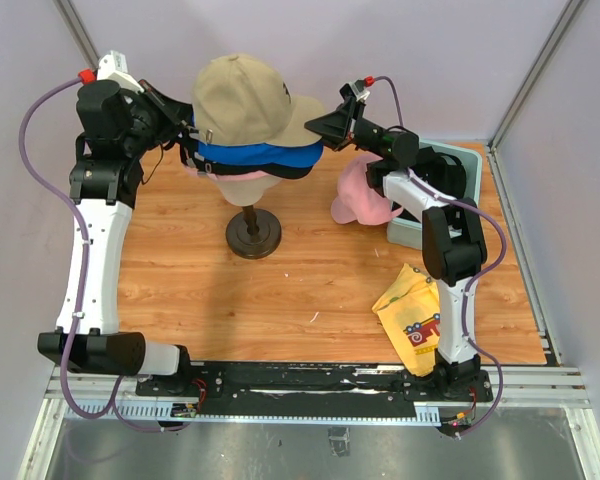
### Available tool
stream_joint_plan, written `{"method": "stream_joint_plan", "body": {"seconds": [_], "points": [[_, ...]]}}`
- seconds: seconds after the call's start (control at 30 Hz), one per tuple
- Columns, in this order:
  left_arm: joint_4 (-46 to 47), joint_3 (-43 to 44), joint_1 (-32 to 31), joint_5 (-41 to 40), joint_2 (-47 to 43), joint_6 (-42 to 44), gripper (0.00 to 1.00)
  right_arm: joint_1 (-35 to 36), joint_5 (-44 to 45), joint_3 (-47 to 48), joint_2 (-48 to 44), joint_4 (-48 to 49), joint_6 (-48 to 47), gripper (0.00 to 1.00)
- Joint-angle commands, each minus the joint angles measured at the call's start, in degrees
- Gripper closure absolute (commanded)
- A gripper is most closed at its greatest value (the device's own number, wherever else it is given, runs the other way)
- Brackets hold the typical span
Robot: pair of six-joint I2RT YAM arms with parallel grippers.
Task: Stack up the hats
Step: Stack the hat on the hat.
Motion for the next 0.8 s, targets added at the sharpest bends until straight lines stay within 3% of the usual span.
{"method": "stream_joint_plan", "body": {"seconds": [0.0, 0.53, 0.77], "points": [[-2.63, 0.64, 0.33, 2.60, 0.87, 1.22, 1.00, -0.24, -1.05, 1.55, 0.71, 1.10, 7.90, 0.88], [-9.18, 3.93, 0.33, -12.58, -1.75, 4.06, 0.99, -0.92, -1.05, 1.88, 0.86, 0.76, 7.58, 0.87], [-11.38, 4.23, 0.34, -15.69, -1.94, 5.44, 1.00, -1.63, -0.93, 1.14, 1.44, 1.24, 7.71, 0.81]]}}
